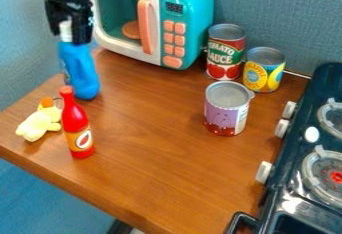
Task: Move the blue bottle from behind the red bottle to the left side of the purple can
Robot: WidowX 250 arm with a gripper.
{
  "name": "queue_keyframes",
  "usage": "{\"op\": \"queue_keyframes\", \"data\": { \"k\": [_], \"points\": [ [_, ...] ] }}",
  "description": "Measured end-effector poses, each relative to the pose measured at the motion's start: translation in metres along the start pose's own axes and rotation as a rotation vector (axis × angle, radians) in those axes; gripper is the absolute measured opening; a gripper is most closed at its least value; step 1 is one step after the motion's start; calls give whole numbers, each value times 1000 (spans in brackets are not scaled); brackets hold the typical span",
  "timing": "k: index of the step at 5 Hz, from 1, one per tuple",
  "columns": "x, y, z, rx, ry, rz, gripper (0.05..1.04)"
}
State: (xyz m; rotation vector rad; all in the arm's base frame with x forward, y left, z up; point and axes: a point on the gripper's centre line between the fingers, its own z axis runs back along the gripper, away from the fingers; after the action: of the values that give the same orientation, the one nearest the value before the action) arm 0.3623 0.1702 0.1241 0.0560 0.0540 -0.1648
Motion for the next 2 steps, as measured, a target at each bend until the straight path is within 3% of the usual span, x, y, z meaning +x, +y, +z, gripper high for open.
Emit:
{"op": "queue_keyframes", "data": {
  "k": [2],
  "points": [
    [11,5,8,-26,-21,35,1000]
  ]
}}
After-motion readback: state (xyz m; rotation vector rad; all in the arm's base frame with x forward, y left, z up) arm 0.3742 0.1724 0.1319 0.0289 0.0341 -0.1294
